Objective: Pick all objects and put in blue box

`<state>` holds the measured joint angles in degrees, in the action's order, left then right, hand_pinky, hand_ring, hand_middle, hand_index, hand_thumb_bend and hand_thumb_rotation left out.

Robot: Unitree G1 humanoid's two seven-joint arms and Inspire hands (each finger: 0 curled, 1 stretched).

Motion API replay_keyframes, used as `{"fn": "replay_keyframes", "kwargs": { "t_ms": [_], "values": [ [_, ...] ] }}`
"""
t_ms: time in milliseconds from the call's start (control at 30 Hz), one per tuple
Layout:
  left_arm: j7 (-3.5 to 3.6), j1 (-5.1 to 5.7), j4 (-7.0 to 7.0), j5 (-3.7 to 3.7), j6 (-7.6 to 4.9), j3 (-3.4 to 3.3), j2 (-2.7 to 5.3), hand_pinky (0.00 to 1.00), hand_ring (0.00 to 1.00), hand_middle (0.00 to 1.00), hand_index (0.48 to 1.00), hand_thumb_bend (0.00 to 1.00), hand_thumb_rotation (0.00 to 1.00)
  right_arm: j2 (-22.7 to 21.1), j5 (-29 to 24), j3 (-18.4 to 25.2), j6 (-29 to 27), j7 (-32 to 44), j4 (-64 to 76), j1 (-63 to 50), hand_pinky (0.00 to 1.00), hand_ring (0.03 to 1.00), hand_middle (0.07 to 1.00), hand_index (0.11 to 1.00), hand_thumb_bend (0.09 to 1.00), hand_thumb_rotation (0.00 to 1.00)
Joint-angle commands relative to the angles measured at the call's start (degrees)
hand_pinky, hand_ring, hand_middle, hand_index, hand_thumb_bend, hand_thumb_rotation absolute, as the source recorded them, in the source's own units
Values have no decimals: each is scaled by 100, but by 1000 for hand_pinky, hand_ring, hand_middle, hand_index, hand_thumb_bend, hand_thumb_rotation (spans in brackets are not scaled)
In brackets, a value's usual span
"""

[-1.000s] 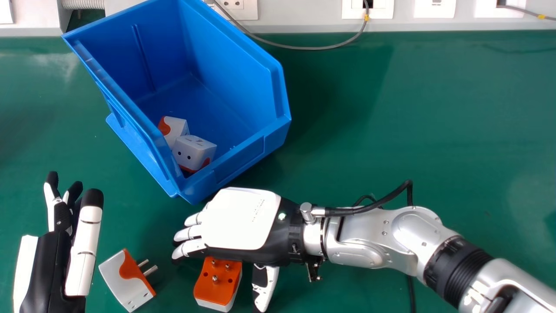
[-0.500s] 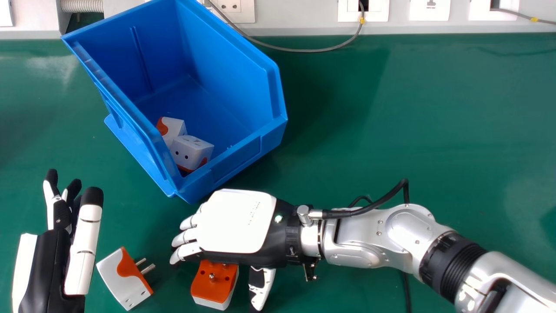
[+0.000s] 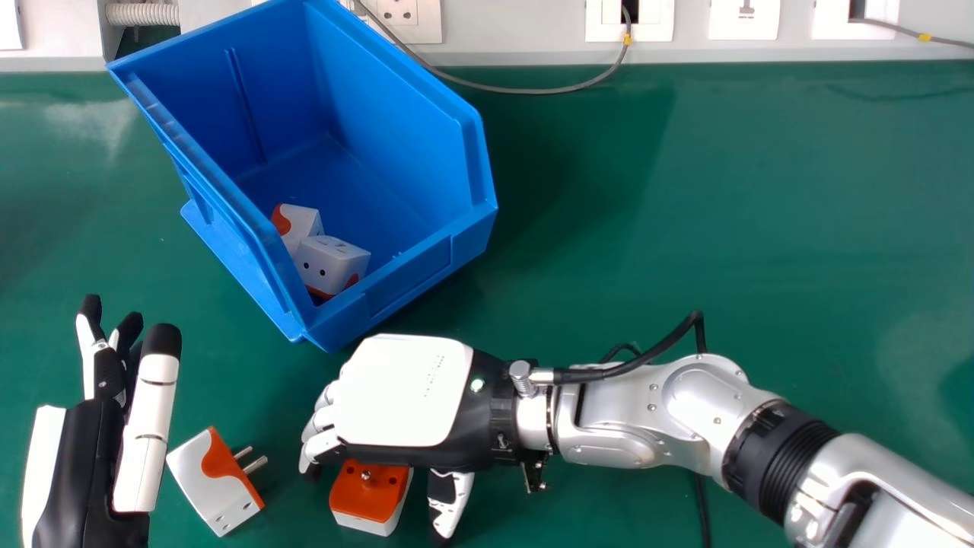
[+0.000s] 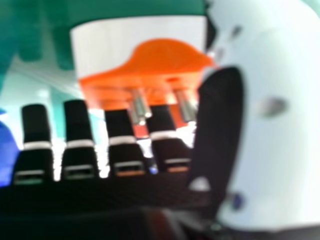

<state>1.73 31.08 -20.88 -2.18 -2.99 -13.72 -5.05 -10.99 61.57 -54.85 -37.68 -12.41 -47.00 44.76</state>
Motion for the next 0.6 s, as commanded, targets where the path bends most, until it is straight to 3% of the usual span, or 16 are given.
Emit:
{"fn": "replay_keyframes", "kwargs": {
  "t_ms": [0,33,67,100,167,300,567],
  "values": [
    [-39,-48,-177,-13,23,24,7,912,973,985,1000,624,1000,24,256,-73,492,82,-238,65,679,749,738,645,488,100],
    [-41,-56,-184,-15,34,26,9,912,973,985,1000,624,1000,37,272,-85,512,74,-259,76,679,749,738,645,488,100],
    [-42,-59,-188,-15,42,27,9,912,973,985,1000,624,1000,46,281,-91,523,72,-272,83,577,640,669,612,495,80],
    [-41,-61,-209,-12,59,29,12,912,973,985,1000,624,1000,82,279,-97,550,111,-332,104,577,640,669,612,495,80],
    [-40,-64,-240,-7,89,34,16,911,973,985,1000,621,1000,131,280,-109,580,139,-429,135,430,494,571,563,506,51],
    [-38,-91,-243,-1,115,36,15,911,973,985,1000,618,1000,175,334,-176,609,20,-605,207,341,405,510,533,512,32],
    [-43,-82,-282,1,123,37,22,909,973,985,1000,611,1000,304,-54,42,533,-156,-1150,247,219,274,454,503,515,13]
  ]
}}
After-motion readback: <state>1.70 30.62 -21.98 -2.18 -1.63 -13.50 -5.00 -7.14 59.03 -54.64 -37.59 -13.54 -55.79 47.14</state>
